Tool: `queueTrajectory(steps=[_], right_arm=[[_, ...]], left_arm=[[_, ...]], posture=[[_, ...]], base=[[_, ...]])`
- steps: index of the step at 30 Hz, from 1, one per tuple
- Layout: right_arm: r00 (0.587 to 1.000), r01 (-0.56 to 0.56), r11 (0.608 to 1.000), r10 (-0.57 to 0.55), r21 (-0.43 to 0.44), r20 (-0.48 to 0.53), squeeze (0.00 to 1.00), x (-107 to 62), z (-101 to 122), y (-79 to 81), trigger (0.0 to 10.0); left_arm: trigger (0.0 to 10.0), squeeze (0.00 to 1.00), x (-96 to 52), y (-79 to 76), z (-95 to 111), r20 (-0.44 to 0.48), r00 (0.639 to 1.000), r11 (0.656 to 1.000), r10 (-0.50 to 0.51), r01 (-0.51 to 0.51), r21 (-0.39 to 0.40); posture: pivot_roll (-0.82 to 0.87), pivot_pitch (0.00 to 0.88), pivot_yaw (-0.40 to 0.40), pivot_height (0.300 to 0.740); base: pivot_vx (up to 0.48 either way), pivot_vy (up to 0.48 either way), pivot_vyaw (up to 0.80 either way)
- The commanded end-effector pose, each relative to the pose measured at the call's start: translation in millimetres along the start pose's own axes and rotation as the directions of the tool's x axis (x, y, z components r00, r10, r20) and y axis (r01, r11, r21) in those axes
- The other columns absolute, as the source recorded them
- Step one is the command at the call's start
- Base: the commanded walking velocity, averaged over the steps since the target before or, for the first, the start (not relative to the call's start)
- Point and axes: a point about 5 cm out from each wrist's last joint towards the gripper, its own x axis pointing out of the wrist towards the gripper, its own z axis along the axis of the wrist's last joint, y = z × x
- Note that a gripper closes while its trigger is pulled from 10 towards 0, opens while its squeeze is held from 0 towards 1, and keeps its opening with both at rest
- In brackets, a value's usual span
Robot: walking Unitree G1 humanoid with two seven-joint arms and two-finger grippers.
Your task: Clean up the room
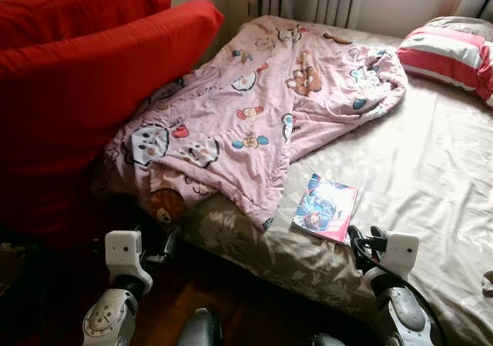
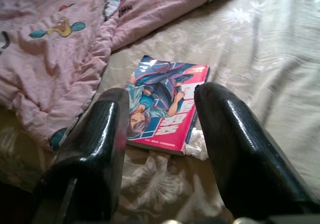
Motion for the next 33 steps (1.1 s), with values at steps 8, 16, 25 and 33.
queueTrajectory(steps=[8,16,25,33], right_arm=[[1.000,-0.005,1.000,0.005,0.002,-0.020,0.00,-0.5,-4.5,3.3,10.0],[1.000,-0.010,1.000,0.010,-0.002,-0.006,0.00,3.2,-0.2,3.4,10.0],[1.000,-0.004,1.000,0.004,-0.003,-0.018,0.00,2.1,-2.3,0.9,10.0],[1.000,-0.019,1.000,0.019,0.000,-0.012,0.00,3.4,-1.8,4.0,10.0]], left_arm=[[10.0,0.00,-5.2,2.6,-7.9,-0.044,0.999,1.000,0.007,-0.007,0.005],[10.0,0.00,-6.6,2.1,-8.7,-0.046,0.999,1.000,-0.002,0.002,0.004],[10.0,0.00,-4.4,-0.1,-8.2,-0.043,0.999,1.000,-0.010,0.010,0.001],[10.0,0.00,-4.1,-0.8,-8.5,-0.046,0.999,1.000,-0.020,0.020,0.002]], posture=[[0.01,0.100,0.021,0.642],[0.01,0.091,0.026,0.642],[0.00,0.081,0.026,0.642],[0.00,0.077,0.028,0.642]], base=[[0.130,0.000,-0.34],[0.274,0.000,0.00],[0.337,0.000,0.00],[0.361,0.000,-0.28]])
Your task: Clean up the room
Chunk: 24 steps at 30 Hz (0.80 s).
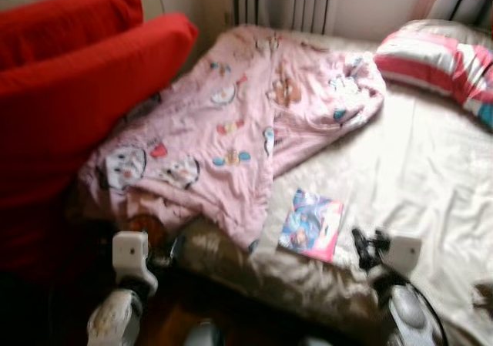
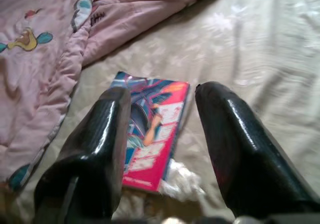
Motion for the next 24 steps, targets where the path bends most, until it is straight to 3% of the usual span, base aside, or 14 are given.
queueTrajectory(steps=[1,4,24], right_arm=[[1.000,-0.015,1.000,0.015,-0.006,-0.005,0.00,0.2,-1.3,2.9,10.0],[0.999,-0.035,0.999,0.035,-0.006,-0.015,0.00,0.4,-2.7,4.8,10.0],[0.999,-0.043,0.999,0.043,-0.019,-0.016,0.00,3.1,-1.8,6.6,10.0]], left_arm=[[10.0,0.00,-1.1,5.8,-1.5,-0.019,1.000,1.000,0.014,-0.014,0.008],[10.0,0.00,-0.4,5.2,-1.3,-0.017,1.000,1.000,0.014,-0.013,0.009],[10.0,0.00,1.1,3.8,-0.5,-0.012,1.000,1.000,0.022,-0.022,0.002]], posture=[[0.00,0.077,0.028,0.642],[0.00,0.077,0.028,0.642],[0.01,0.101,0.021,0.642]], base=[[0.352,0.000,0.00],[0.306,0.000,0.00],[0.000,0.000,0.00]])
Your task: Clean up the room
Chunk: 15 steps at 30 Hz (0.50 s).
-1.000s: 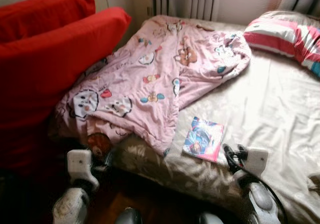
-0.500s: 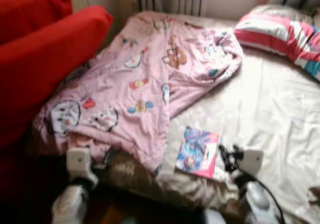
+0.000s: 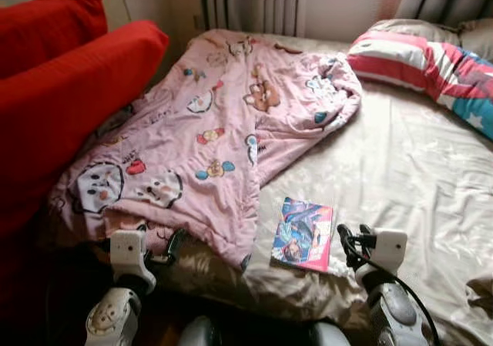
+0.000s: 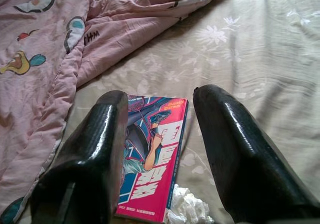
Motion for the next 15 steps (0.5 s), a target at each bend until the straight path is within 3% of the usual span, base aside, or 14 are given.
queueTrajectory(steps=[1,8,15], right_arm=[[1.000,0.001,1.000,-0.002,-0.012,-0.016,0.00,-0.2,-2.7,-0.7,10.0],[0.999,-0.002,1.000,0.001,-0.023,-0.053,0.00,0.6,-7.0,0.0,10.0],[0.999,0.009,1.000,-0.010,-0.013,-0.039,0.00,3.7,-5.5,0.6,10.0]], left_arm=[[10.0,0.00,-1.7,1.6,-3.2,-0.020,1.000,1.000,0.007,-0.007,-0.001],[10.0,0.00,-2.3,2.3,-2.1,-0.018,1.000,1.000,0.006,-0.006,-0.001],[10.0,0.00,-3.2,4.7,0.5,-0.016,1.000,1.000,0.005,-0.005,0.003]], posture=[[0.01,0.101,0.021,0.642],[0.01,0.112,0.025,0.642],[0.02,0.134,0.036,0.602]], base=[[0.000,0.000,0.00],[0.000,0.000,0.00],[0.000,0.000,0.00]])
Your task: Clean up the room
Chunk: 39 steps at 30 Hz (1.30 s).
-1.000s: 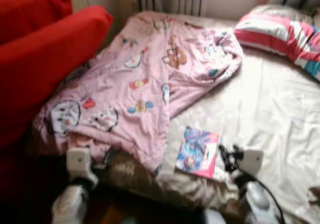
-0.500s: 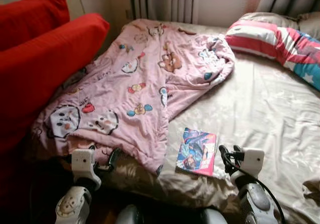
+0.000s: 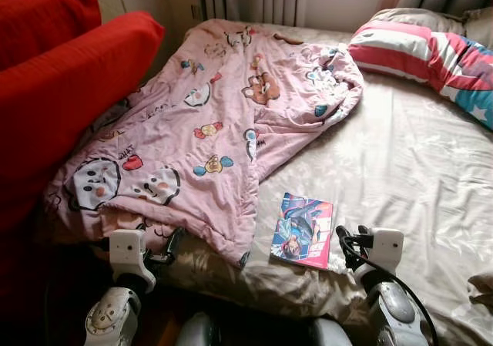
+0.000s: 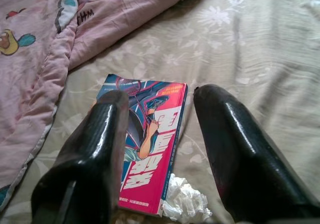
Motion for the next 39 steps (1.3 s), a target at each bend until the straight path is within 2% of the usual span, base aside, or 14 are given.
queueTrajectory(steps=[1,13,19,21,25,29,33,37,38,39], right_arm=[[1.000,0.022,1.000,-0.021,0.010,-0.007,0.00,-2.2,-5,-1.7,10.0],[0.998,0.042,0.999,-0.041,0.017,-0.041,0.00,11.2,-4,3.7,10.0],[0.998,0.022,0.999,-0.021,0.024,-0.057,0.00,19.3,-1,11.2,10.0],[0.998,-0.030,0.999,0.030,0.014,-0.062,0.00,28.6,4,22.0,10.0],[0.998,-0.042,0.999,0.043,0.031,-0.040,0.00,33.1,9,26.2,10.0],[0.997,-0.047,0.999,0.046,-0.002,-0.067,0.00,38.4,12,29.8,10.0],[0.998,0.005,0.999,-0.002,0.050,-0.064,0.00,49.0,24,27.5,10.0],[0.998,0.024,0.996,-0.018,0.087,-0.060,0.00,52.4,28,25.9,10.0],[0.999,0.030,0.991,-0.024,0.128,-0.049,1.00,56.3,35,26.0,10.0],[0.999,0.030,0.991,-0.024,0.128,-0.049,1.00,56.3,35,26.0,10.0]], left_arm=[[10.0,0.00,-4.0,4.6,-3,-0.026,1.000,1.000,0.005,-0.005,0.002],[10.0,0.00,4.5,1.6,6,-0.014,1.000,1.000,-0.016,0.016,-0.014],[10.0,0.00,12.3,-3.7,8,-0.010,0.999,0.999,-0.046,0.046,-0.012],[10.0,0.00,16.7,-6.7,15,0.008,0.998,0.998,-0.058,0.058,-0.026],[10.0,0.00,13.2,-8.9,14,0.003,0.998,0.998,-0.061,0.061,-0.029],[10.0,0.00,7.6,-9.0,13,-0.003,0.998,0.998,-0.056,0.056,-0.033],[10.0,0.00,0.2,-6.6,11,-0.014,0.999,0.999,-0.042,0.042,-0.034],[10.0,0.00,-1.7,-5.9,11,-0.016,0.999,0.999,-0.037,0.036,-0.034],[10.0,0.00,-3.4,-5.9,11,-0.020,0.999,0.999,-0.030,0.030,-0.032],[10.0,0.00,-3.4,-5.9,11,-0.020,0.999,0.999,-0.030,0.030,-0.032]], posture=[[0.03,0.141,0.037,0.602],[0.06,0.188,0.054,0.602],[0.06,0.207,0.058,0.602],[0.07,0.232,0.065,0.582],[0.08,0.252,0.067,0.574],[0.09,0.271,0.063,0.574],[0.11,0.287,0.059,0.574],[0.11,0.295,0.060,0.574],[0.12,0.303,0.058,0.574],[0.12,0.303,0.058,0.574]], base=[[0.000,0.000,0.00],[0.000,0.000,0.00],[0.000,0.000,0.00],[0.000,0.000,0.00],[0.000,0.000,0.00],[0.000,0.000,0.00],[0.000,0.000,0.00],[0.000,0.000,0.00],[0.000,0.000,0.00],[0.000,0.000,0.00]])
